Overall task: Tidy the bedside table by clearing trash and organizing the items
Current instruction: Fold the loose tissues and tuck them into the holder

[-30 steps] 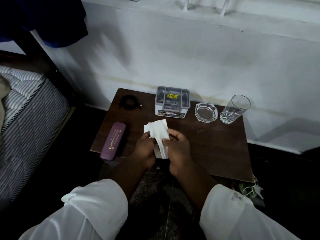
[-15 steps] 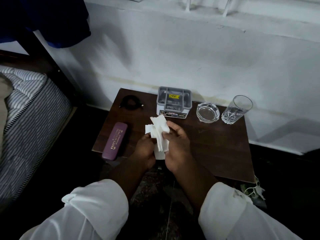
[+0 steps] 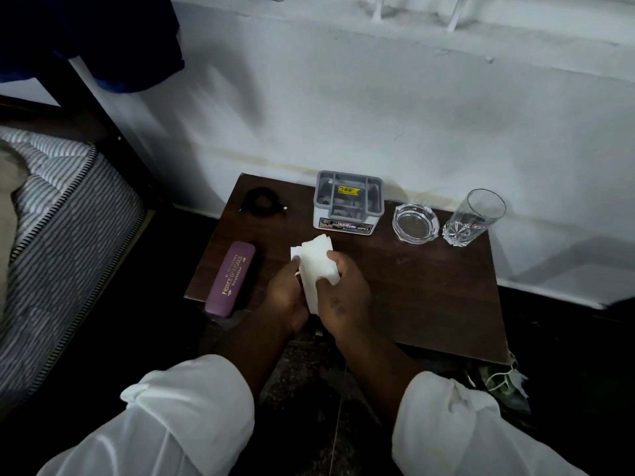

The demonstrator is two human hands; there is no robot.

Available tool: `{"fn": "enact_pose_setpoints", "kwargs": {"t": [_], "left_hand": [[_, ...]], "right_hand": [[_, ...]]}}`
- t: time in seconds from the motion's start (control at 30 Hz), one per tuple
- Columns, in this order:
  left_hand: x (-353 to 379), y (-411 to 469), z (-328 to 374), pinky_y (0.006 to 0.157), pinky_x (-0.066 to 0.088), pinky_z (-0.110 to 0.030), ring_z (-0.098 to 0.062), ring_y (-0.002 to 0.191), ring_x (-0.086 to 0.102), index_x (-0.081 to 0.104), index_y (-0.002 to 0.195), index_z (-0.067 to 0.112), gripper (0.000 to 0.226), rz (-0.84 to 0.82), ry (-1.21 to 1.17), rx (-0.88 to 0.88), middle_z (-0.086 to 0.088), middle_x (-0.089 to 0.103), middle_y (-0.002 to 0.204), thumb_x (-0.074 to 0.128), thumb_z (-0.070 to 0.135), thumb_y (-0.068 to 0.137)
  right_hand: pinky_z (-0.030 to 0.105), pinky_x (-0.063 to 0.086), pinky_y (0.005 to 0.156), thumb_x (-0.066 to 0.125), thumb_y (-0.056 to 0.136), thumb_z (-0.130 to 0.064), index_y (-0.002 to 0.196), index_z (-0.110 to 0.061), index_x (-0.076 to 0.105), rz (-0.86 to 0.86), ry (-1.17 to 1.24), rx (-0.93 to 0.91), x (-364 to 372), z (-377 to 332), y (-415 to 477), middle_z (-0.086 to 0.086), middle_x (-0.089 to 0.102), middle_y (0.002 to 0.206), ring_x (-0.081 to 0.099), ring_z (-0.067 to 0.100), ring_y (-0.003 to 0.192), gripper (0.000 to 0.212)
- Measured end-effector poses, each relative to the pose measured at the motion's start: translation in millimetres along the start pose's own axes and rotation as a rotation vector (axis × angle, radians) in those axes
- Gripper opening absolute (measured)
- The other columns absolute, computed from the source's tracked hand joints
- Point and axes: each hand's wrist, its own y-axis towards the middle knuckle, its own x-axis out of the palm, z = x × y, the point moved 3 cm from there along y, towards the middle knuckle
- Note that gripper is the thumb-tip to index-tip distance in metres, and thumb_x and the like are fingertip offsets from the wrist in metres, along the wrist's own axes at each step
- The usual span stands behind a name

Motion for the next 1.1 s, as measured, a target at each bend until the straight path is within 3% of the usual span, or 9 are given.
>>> {"fn": "enact_pose_setpoints", "kwargs": {"t": [0.07,0.13,0.23,0.33,0.43,0.57,0.7,0.9,1.1], "left_hand": [[1.6,-3.8,4.7,0.083,0.056,-0.041,-0.032,0.099,0.069,0.057,0.136,0.001,0.050,-0.035,0.017,0.006,-0.022,0.069,0.119,0.045,0.039,0.104],[1.2,-4.1,6.0,0.086,0.054,-0.044,-0.037,0.102,0.065,0.055,0.136,-0.003,0.040,-0.037,0.072,0.089,-0.031,0.061,0.132,0.053,0.016,0.101],[-4.5,-2.3,6.9,0.073,0.055,-0.040,-0.032,0.084,0.067,0.056,0.129,-0.005,0.037,0.039,0.129,0.170,-0.031,0.063,0.129,0.056,-0.006,0.092],[-13.7,-0.3,13.2,0.078,0.055,-0.045,-0.032,0.083,0.066,0.061,0.116,0.003,0.028,0.126,0.185,0.212,-0.026,0.067,0.121,0.058,-0.007,0.090],[-21.2,1.4,19.5,0.092,0.054,-0.060,-0.039,0.098,0.066,0.061,0.114,0.005,0.027,0.210,0.261,0.239,-0.025,0.067,0.121,0.059,-0.006,0.090],[-25.9,2.5,23.0,0.092,0.054,-0.058,-0.041,0.100,0.065,0.061,0.109,0.009,0.025,0.258,0.335,0.280,-0.025,0.067,0.118,0.057,-0.006,0.090],[-27.0,3.8,21.8,0.095,0.054,-0.060,-0.044,0.107,0.065,0.062,0.112,0.010,0.028,0.290,0.398,0.284,-0.023,0.068,0.120,0.058,-0.005,0.089],[-28.9,4.8,22.0,0.096,0.053,-0.059,-0.044,0.108,0.065,0.063,0.121,0.003,0.034,0.306,0.428,0.282,-0.025,0.068,0.120,0.059,-0.005,0.089],[-23.2,2.5,19.9,0.095,0.054,-0.058,-0.040,0.099,0.065,0.063,0.112,0.007,0.026,0.276,0.344,0.268,-0.023,0.068,0.119,0.059,-0.006,0.089]], "right_hand": [[0.035,0.041,0.111,0.062,0.082,-0.013,0.136,-0.021,0.056,-0.013,-0.094,-0.055,2.3,-4.3,-3.7,0.003,0.058,0.136,0.052,0.022,0.126,0.055],[0.040,0.043,0.106,0.062,0.081,-0.014,0.130,-0.022,0.059,0.042,-0.121,-0.105,2.5,-7.1,-4.4,0.004,0.060,0.128,0.054,0.024,0.121,0.050],[0.044,0.047,0.099,0.057,0.083,-0.006,0.114,-0.018,0.066,0.186,-0.048,0.009,-3.7,1.5,9.9,0.006,0.066,0.112,0.061,0.028,0.109,0.035],[0.043,0.049,0.099,0.054,0.088,-0.010,0.107,-0.021,0.068,0.125,-0.078,0.217,-1.7,17.3,28.1,0.006,0.069,0.114,0.063,0.030,0.112,0.027],[0.041,0.050,0.097,0.061,0.087,-0.029,0.105,-0.026,0.067,0.069,-0.332,0.161,6.3,20.9,37.7,0.003,0.068,0.115,0.063,0.028,0.112,0.019],[0.041,0.050,0.095,0.065,0.082,-0.053,0.113,-0.022,0.065,0.008,-0.610,0.065,22.5,16.9,46.5,0.006,0.064,0.120,0.062,0.030,0.114,0.044],[0.041,0.045,0.098,0.068,0.082,-0.050,0.121,-0.018,0.060,0.010,-0.708,0.043,29.4,19.3,49.8,0.008,0.060,0.126,0.058,0.030,0.119,0.052],[0.043,0.053,0.097,0.066,0.085,-0.033,0.120,-0.019,0.064,-0.015,-0.582,0.137,34.0,19.4,52.0,0.007,0.061,0.127,0.060,0.030,0.120,0.038],[0.030,0.050,0.078,0.071,0.078,-0.018,0.087,-0.014,0.064,0.118,-0.023,0.202,21.5,29.7,50.0,0.004,0.070,0.092,0.066,0.027,0.092,0.012]]}}
